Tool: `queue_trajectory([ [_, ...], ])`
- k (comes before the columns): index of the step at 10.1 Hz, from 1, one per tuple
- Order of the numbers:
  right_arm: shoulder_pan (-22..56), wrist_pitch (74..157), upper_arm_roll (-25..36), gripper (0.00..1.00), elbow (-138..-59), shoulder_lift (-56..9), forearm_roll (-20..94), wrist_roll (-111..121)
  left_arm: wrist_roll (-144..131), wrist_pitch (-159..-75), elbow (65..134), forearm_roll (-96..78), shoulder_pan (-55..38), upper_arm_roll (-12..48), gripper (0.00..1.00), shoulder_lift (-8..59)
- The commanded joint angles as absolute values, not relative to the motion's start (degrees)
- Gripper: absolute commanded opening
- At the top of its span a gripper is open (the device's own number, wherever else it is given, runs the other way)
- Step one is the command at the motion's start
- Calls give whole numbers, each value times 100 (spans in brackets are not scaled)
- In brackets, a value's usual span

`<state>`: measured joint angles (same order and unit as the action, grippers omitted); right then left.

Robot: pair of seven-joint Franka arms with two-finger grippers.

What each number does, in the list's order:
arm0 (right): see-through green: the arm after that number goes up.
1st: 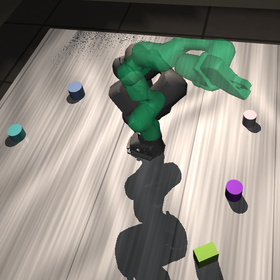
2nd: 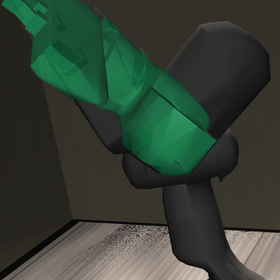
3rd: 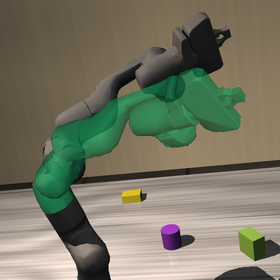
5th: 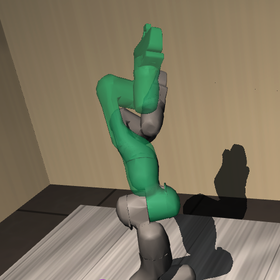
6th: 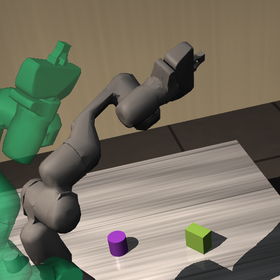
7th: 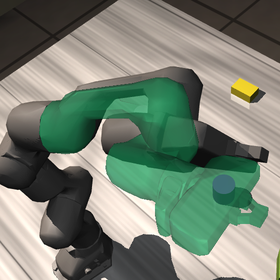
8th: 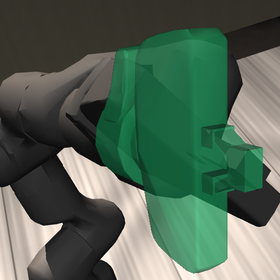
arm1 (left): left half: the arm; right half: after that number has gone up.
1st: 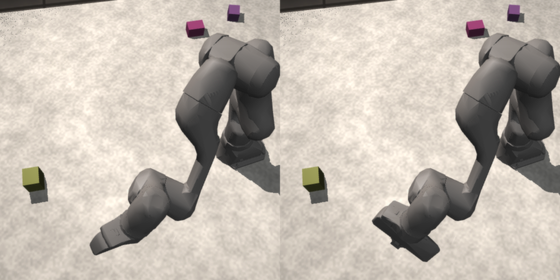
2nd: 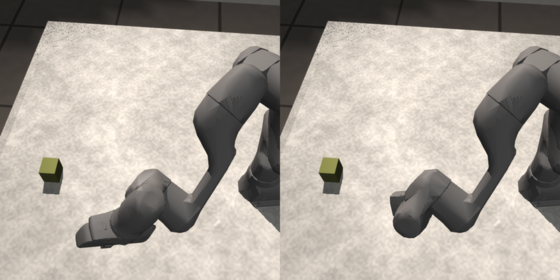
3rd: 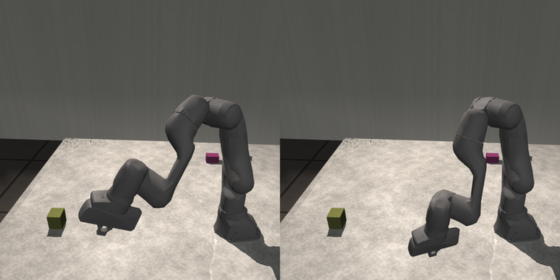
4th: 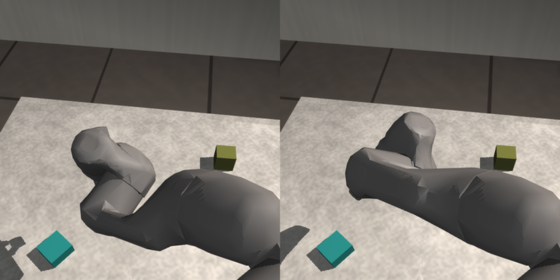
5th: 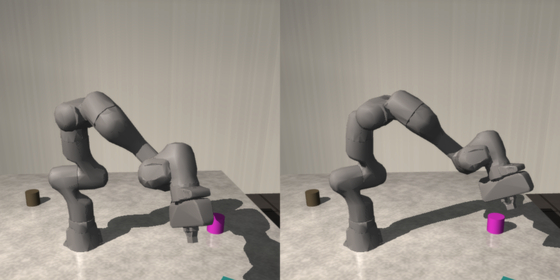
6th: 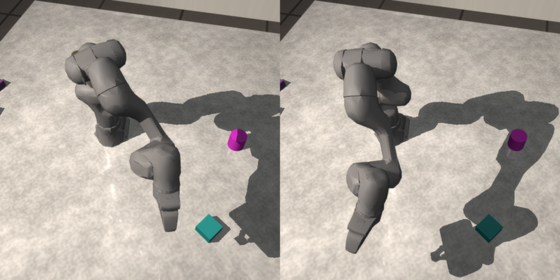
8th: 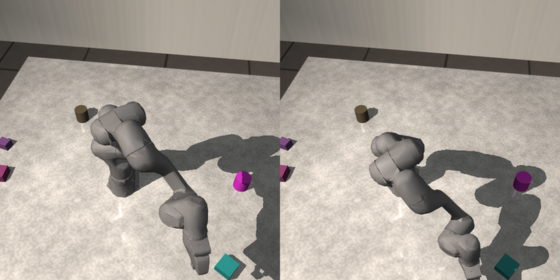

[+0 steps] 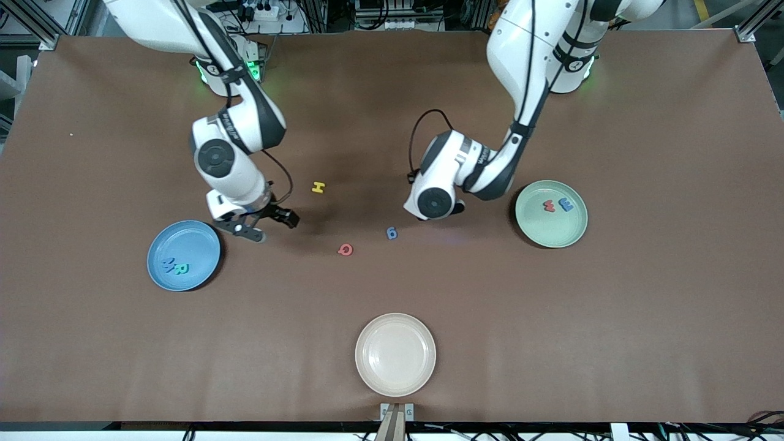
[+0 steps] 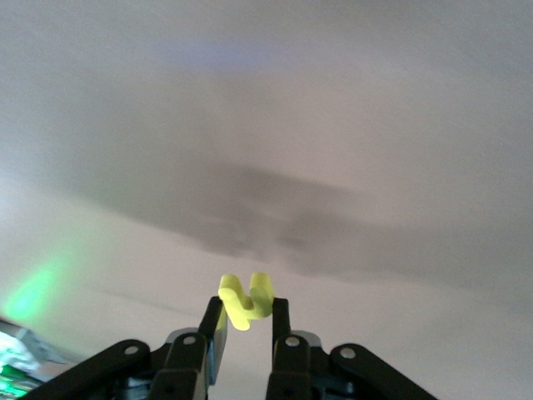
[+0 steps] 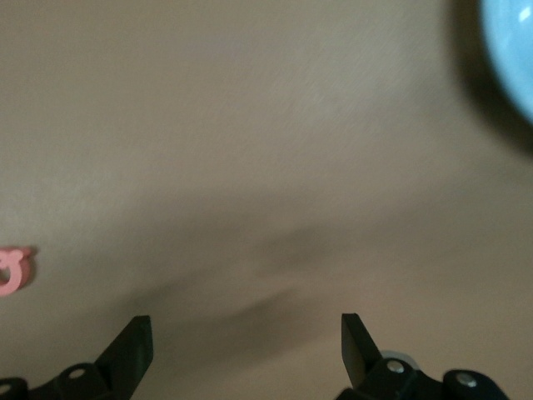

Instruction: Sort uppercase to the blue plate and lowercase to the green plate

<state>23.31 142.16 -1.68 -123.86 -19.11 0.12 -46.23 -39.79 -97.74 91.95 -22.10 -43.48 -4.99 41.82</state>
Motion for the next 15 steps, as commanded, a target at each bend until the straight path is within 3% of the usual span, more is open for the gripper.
queue_trajectory([
  [1,2609,14771,-324,100,-12619,-2091,18,-5149,-3579,-9721,9824,-1829,-4001,-466,14,3772],
  [3,2610,15204,-561,100,-13076,-2031,18,-5212,-3245,-9721,10394,-1409,-3536,-335,14,3325],
  [7,2707,15214,-1019,100,-13254,-2021,-70,-5537,-2718,-9510,10897,-538,-2682,-26,14,2910],
  [11,2655,15555,-1037,100,-13535,-2039,-404,-5546,-2102,-9518,11074,184,-1996,-26,15,2682],
  [15,2584,15583,-1037,100,-13526,-2057,-483,-5537,-1837,-10237,11039,264,-1749,-18,15,2680],
])
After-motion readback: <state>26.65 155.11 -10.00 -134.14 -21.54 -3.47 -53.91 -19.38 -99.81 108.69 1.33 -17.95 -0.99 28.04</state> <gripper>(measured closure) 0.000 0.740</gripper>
